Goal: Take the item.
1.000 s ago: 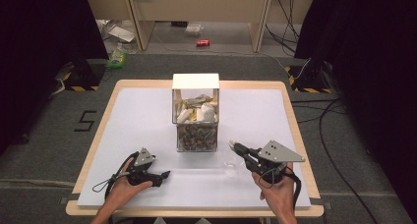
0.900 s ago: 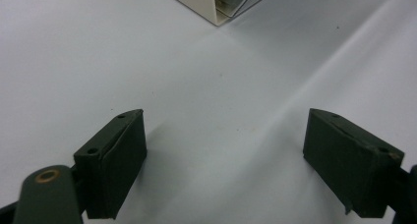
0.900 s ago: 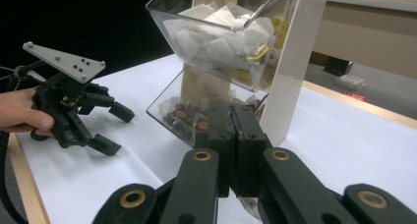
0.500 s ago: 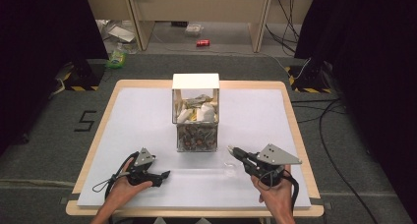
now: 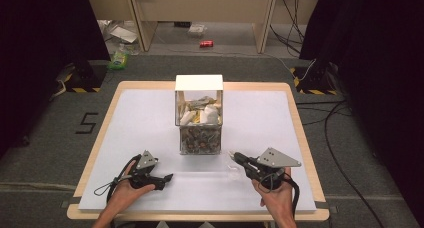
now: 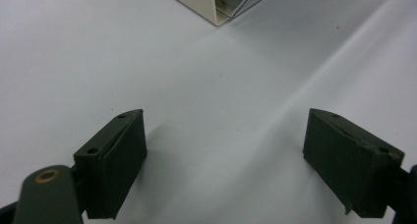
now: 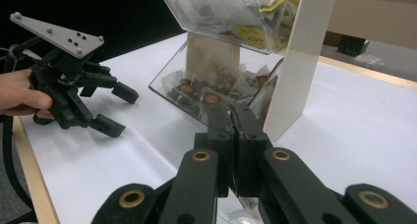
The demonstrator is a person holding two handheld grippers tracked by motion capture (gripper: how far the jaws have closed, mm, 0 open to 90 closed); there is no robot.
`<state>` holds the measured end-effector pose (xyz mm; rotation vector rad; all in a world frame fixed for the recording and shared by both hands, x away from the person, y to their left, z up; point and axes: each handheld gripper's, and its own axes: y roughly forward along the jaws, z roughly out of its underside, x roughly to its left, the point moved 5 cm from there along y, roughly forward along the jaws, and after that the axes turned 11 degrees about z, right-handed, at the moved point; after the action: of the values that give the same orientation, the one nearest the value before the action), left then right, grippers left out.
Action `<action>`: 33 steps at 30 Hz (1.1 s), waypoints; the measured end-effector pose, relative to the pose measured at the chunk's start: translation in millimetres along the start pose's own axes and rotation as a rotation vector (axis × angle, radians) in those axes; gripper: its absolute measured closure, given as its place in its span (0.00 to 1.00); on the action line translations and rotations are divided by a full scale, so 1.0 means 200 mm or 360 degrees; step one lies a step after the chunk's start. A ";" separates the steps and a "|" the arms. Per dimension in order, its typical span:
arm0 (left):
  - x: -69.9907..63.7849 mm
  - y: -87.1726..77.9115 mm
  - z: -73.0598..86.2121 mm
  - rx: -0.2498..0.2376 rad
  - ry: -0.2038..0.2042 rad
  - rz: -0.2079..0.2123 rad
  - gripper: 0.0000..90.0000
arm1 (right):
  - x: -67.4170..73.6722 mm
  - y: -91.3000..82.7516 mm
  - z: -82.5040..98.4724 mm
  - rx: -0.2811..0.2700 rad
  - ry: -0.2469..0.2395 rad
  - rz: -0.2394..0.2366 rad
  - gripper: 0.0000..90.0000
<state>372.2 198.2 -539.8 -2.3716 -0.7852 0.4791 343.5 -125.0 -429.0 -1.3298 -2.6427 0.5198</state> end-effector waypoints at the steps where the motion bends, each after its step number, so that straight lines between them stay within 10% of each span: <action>1: 0.00 0.00 0.00 0.0000 -0.0001 0.0000 0.17 | 0.00 0.01 0.01 0.0007 0.0004 0.0003 0.98; 33: 0.00 0.00 0.00 0.0000 0.0000 0.0000 0.17 | -0.03 0.08 0.10 0.0114 -0.0022 0.0052 0.93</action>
<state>372.2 198.3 -539.8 -2.3712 -0.7852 0.4787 353.7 -125.3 -452.4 -1.3549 -2.5907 0.6241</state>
